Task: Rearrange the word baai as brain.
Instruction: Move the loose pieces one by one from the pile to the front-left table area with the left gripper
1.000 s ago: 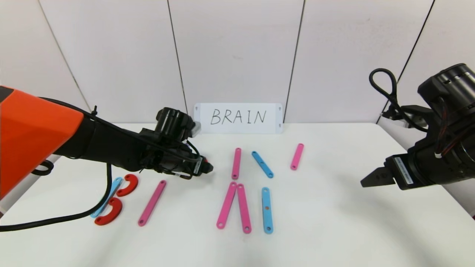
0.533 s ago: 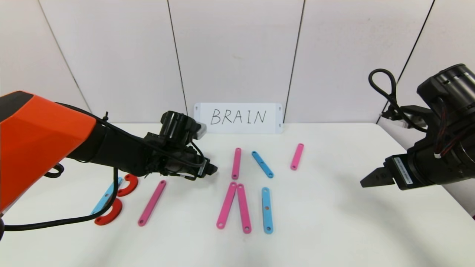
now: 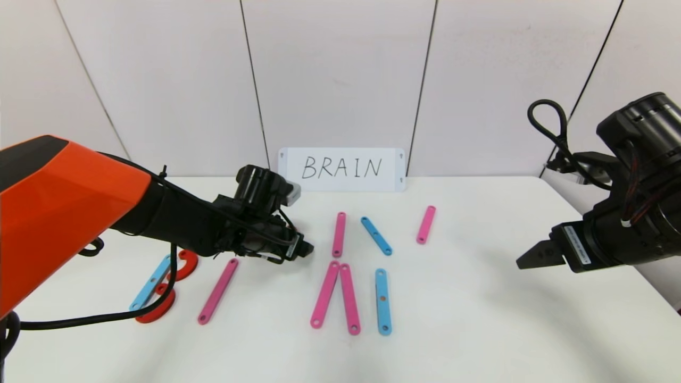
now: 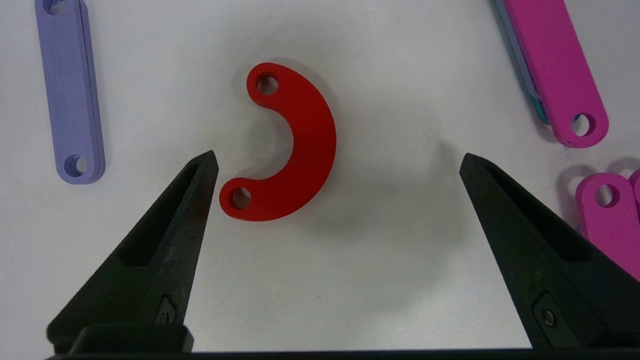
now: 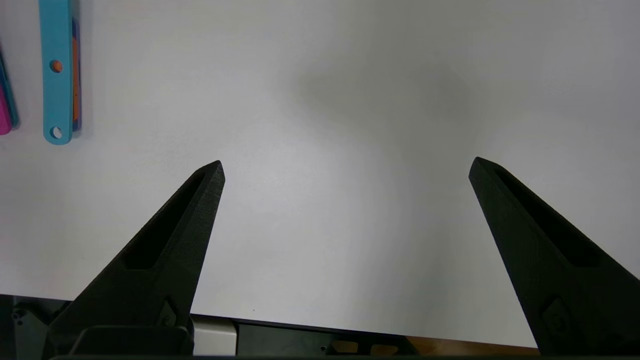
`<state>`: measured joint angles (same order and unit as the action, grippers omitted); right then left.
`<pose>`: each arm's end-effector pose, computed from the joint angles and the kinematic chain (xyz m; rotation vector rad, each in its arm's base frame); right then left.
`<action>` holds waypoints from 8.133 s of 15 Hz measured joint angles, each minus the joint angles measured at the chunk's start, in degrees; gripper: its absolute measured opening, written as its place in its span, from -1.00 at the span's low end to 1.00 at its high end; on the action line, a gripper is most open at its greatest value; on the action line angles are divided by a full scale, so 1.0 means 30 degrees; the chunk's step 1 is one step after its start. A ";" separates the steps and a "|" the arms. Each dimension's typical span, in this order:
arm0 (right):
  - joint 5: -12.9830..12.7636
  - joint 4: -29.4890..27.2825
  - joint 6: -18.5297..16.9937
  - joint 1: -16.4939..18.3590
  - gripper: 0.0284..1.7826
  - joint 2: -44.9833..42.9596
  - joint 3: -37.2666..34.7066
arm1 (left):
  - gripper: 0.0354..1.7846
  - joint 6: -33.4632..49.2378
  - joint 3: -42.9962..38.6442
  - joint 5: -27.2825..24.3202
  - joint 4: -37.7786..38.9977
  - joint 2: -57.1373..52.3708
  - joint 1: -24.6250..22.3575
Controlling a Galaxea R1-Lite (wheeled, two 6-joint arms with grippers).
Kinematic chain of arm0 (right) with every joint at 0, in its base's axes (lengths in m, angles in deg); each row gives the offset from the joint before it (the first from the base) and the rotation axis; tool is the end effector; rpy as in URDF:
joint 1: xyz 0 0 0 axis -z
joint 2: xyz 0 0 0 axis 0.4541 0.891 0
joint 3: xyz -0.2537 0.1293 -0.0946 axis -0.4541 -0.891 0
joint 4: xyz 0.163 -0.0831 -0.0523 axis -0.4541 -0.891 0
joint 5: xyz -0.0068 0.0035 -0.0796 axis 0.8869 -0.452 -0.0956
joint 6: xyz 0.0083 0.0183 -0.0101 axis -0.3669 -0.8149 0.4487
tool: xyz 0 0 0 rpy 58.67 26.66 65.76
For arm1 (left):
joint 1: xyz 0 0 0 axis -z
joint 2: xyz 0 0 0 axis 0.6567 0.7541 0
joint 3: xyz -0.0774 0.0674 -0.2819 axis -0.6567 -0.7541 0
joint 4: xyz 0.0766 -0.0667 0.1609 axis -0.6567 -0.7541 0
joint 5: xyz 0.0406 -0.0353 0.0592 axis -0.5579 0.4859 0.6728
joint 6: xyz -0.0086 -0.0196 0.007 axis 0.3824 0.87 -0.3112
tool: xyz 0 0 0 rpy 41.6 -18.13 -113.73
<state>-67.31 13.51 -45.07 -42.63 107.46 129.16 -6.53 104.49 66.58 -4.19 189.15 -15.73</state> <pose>0.2271 0.0618 0.2302 -0.0604 1.0465 0.1128 0.3555 -0.1675 0.1084 0.2201 0.6926 -0.4183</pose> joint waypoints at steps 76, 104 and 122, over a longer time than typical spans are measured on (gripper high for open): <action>-0.0024 -0.0033 0.0028 -0.0979 0.92 -0.1260 -0.0455 | -0.70 0.9013 0.1138 0.4888 -0.9045 -0.2414 0.1690; -0.0033 0.0000 0.0041 -0.1516 0.92 -0.1418 -0.0731 | -0.70 1.0915 0.0898 0.4897 -1.0045 -0.2020 0.1113; -0.0033 0.0000 0.0028 -0.1524 0.92 -0.1418 -0.0731 | -0.70 1.1666 0.1780 0.4962 -1.0772 -0.1085 0.1057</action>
<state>-67.41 13.51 -44.99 -47.20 103.21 126.97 28.47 109.83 81.46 -36.51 185.90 -12.56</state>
